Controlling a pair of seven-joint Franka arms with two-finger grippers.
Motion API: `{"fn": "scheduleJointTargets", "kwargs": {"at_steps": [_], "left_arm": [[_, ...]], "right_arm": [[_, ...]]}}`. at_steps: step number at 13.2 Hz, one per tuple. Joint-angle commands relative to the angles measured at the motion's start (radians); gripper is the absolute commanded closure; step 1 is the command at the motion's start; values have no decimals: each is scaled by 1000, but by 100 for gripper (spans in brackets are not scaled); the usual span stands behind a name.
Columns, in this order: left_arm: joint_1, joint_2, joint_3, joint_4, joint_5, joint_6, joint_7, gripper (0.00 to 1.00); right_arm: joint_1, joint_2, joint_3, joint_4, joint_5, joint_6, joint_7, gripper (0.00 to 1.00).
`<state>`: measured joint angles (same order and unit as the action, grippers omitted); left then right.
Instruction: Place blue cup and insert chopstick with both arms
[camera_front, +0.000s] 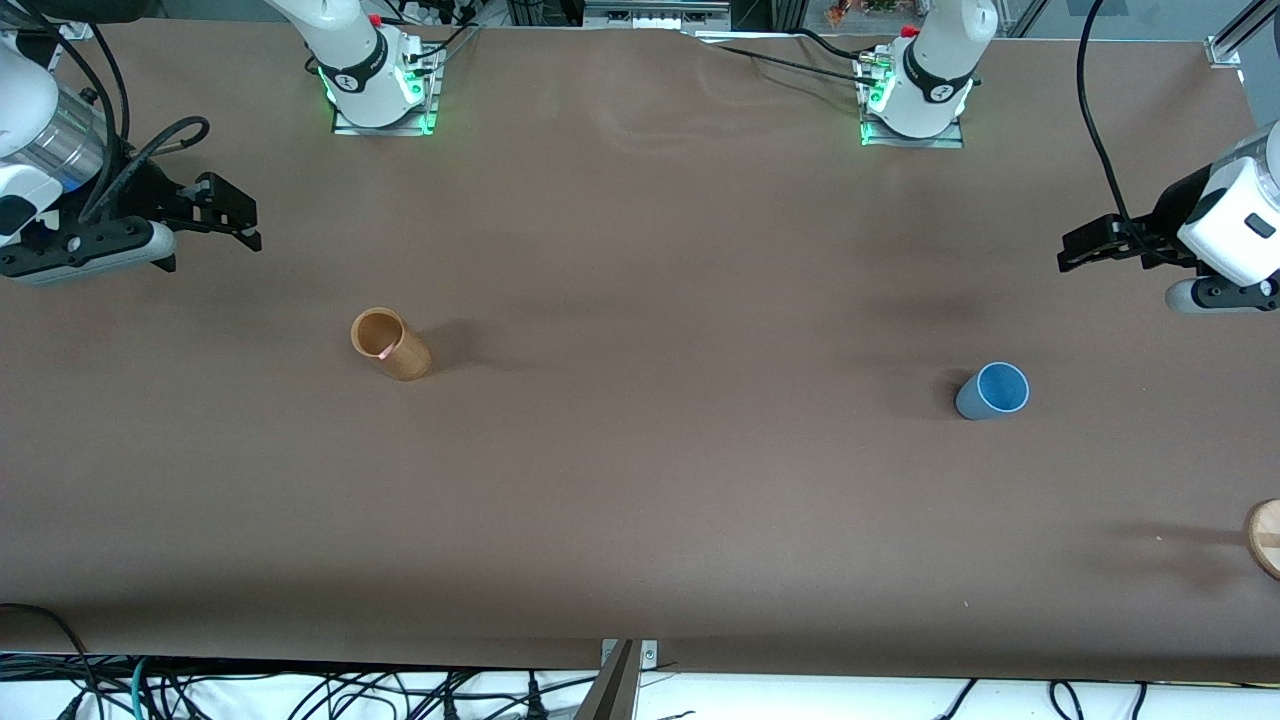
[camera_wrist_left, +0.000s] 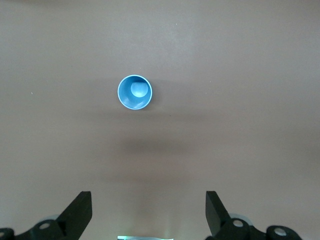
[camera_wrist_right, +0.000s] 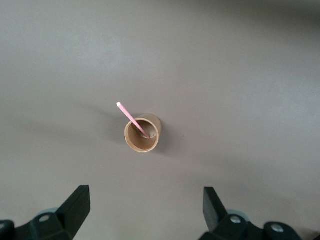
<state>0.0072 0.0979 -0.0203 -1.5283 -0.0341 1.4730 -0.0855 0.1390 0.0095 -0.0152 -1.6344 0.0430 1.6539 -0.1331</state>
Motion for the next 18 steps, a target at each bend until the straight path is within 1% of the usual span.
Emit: {"fn": "scheduleJointTargets", "kwargs": {"at_steps": [1,12,16,18], "left_arm": [[-3,-9,2,-18,-18,13,1,0],[-3,3,2,-18,-20,13,1,0],[7,54,3,-18,-18,21,-7,0],[17,117,5,-18,-18,33,-7,0]], "right_arm": [[-13,4,8,10,21,-9,-5,0],[-12,-2,8,-16,21,1,-5,0],[-12,-5,9,-28,21,3,-5,0],[-12,-5,9,-28,21,3,-5,0]]}}
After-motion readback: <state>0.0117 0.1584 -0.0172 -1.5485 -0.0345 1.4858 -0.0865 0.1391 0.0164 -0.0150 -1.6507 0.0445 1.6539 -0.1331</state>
